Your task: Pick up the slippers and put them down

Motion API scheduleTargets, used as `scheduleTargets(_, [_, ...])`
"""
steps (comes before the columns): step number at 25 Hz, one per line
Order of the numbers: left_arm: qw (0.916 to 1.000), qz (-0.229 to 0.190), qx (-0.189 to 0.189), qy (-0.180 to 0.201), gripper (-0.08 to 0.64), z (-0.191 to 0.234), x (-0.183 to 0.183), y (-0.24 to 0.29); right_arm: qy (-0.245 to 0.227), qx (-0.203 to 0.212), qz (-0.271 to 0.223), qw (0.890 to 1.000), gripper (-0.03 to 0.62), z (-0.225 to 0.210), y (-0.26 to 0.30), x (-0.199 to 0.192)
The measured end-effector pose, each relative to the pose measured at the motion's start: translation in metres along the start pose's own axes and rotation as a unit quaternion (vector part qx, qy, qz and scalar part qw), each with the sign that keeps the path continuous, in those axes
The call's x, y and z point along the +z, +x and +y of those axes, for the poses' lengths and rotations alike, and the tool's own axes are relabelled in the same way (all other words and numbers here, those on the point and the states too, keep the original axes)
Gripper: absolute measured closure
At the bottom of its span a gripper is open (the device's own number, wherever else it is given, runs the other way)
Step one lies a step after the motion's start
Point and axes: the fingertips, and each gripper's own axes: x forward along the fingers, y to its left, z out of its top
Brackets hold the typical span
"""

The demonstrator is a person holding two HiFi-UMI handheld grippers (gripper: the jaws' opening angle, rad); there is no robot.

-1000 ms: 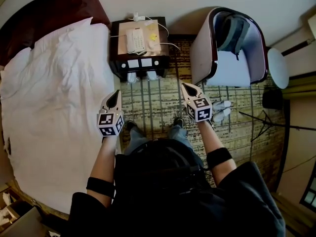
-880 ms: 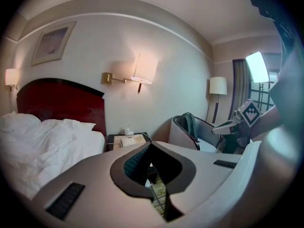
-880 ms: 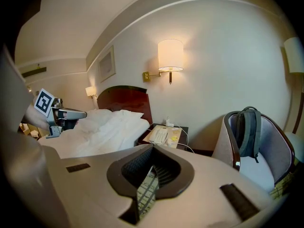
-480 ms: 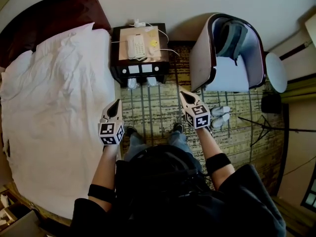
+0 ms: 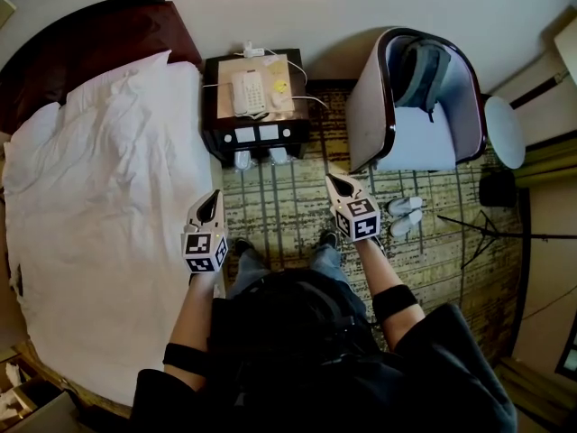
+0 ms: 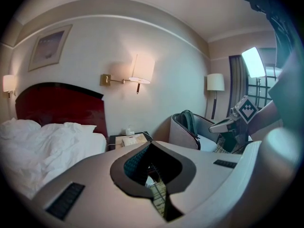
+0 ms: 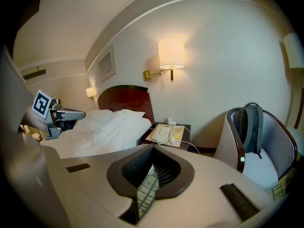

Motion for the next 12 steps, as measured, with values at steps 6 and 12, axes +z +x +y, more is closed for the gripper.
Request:
scheduleTargets(6, [1.0000, 0.004, -0.001, 0.003, 0.569, 0.002, 0.001, 0.008, 0.011, 0.007, 0.007, 1.000, 0.591, 0.000, 0.007, -0.008])
scheduleTargets(12, [0.9998, 0.018, -0.004, 0.002, 0.569, -0.003, -0.008, 0.018, 0.035, 0.002, 0.019, 0.999, 0.559, -0.010, 0.018, -0.021])
